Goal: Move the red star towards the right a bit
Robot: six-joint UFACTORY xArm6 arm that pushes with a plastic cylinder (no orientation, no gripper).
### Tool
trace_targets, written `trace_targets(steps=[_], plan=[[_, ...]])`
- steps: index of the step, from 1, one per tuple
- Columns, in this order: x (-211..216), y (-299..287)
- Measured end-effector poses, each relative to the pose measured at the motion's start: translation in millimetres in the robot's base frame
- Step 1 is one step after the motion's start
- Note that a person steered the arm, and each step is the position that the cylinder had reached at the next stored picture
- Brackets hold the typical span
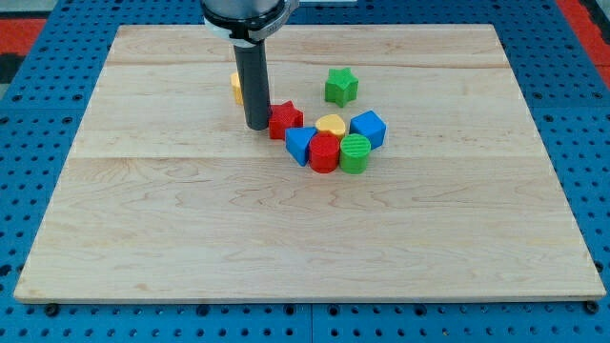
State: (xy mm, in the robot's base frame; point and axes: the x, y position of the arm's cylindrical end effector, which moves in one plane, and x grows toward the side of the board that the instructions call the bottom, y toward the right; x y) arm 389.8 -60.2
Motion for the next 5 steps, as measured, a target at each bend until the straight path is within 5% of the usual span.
trace_targets(steps=[5], plan=[[-0.4,7.7]])
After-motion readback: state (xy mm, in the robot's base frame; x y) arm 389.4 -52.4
